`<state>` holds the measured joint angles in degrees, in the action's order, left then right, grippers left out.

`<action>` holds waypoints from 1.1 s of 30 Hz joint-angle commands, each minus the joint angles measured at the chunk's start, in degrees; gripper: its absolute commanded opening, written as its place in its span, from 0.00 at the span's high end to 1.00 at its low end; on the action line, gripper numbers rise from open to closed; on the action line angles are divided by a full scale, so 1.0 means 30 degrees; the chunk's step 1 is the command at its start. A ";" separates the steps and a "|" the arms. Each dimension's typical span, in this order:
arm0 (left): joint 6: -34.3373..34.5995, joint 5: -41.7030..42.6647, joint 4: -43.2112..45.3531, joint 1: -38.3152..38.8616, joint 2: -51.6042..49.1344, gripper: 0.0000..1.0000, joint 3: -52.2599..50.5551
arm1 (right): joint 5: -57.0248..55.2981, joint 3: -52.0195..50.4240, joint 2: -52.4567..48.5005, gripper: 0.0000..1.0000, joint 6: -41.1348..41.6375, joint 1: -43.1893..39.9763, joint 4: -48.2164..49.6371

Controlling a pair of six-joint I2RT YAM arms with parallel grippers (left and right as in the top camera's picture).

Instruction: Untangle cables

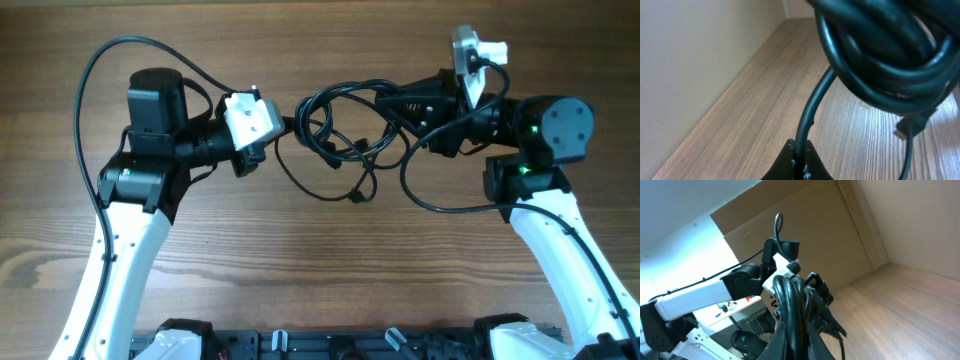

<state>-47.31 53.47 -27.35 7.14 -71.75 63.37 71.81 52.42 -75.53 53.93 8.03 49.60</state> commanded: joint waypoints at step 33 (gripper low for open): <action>4.4071 -1.1606 -0.3038 -0.0364 -0.0131 0.96 0.0131 | -0.1064 0.0117 0.0240 0.96 0.0015 -0.0007 -0.0845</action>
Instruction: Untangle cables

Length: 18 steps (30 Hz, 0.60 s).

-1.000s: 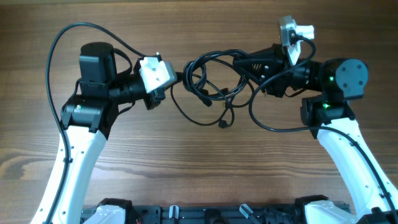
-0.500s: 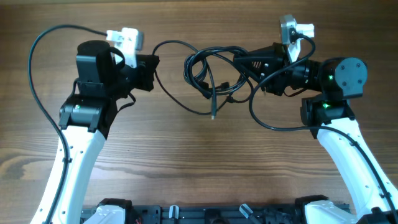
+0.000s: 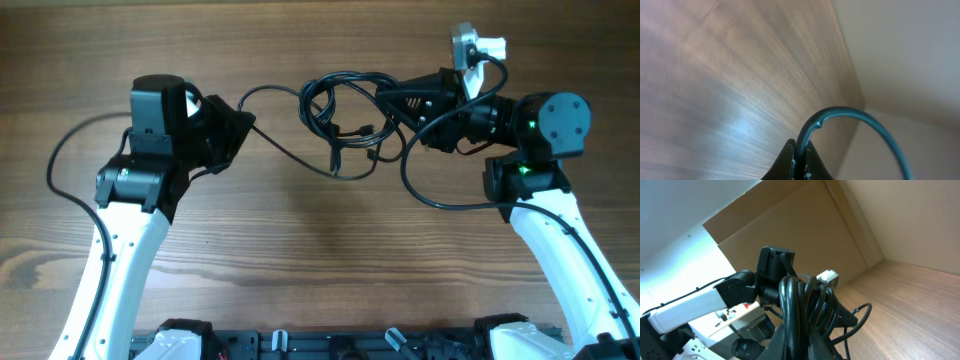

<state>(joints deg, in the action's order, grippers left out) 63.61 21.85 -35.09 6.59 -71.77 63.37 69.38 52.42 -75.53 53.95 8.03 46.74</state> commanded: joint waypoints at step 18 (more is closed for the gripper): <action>0.6470 -0.4787 -0.0284 -0.0182 -0.0124 0.00 0.0131 | -0.0321 0.0117 0.0240 0.96 -0.0372 -0.0007 0.0095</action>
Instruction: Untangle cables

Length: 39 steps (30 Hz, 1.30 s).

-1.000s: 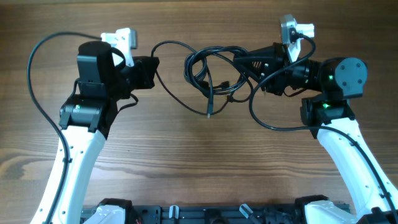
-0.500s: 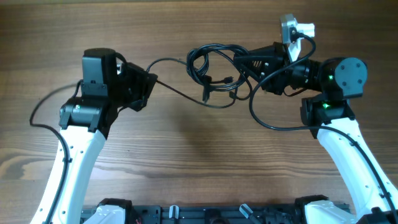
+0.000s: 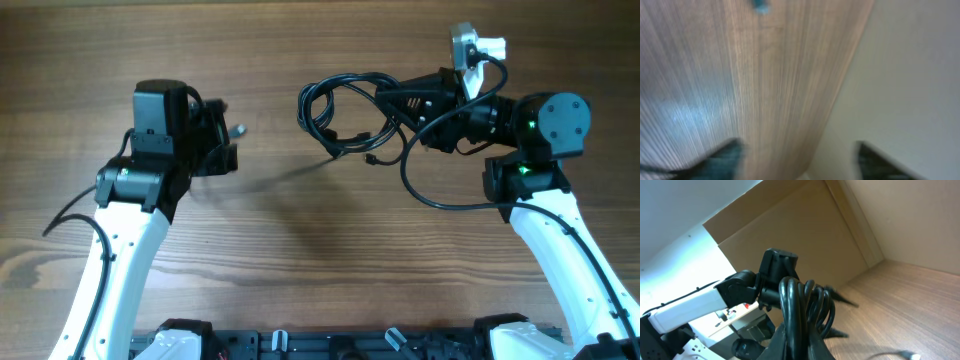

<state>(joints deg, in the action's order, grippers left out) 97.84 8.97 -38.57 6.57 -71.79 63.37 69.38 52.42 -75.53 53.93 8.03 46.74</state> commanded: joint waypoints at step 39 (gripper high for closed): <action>-3.0556 1.8957 0.7104 -0.0933 -0.0029 0.00 0.0131 | -0.4306 0.0117 0.0117 0.96 0.5253 -0.0007 0.5122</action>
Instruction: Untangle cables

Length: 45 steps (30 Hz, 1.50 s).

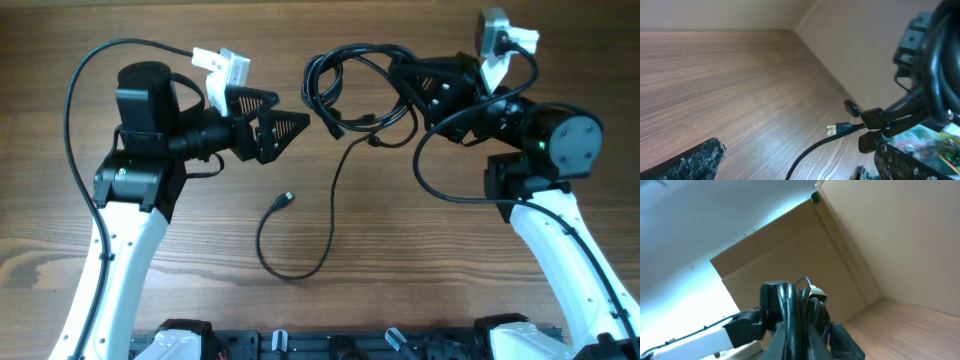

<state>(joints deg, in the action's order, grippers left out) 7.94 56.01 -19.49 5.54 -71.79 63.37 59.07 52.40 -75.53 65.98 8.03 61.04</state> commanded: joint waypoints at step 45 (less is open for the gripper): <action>-0.0583 0.5078 0.4240 0.0211 -0.0044 0.39 0.0131 | 0.0393 0.0124 0.0102 0.96 0.3060 0.1144 0.0656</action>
<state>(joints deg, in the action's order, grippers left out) 6.61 73.03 -7.01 5.63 -71.79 63.37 59.94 52.40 -75.53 73.91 11.22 62.26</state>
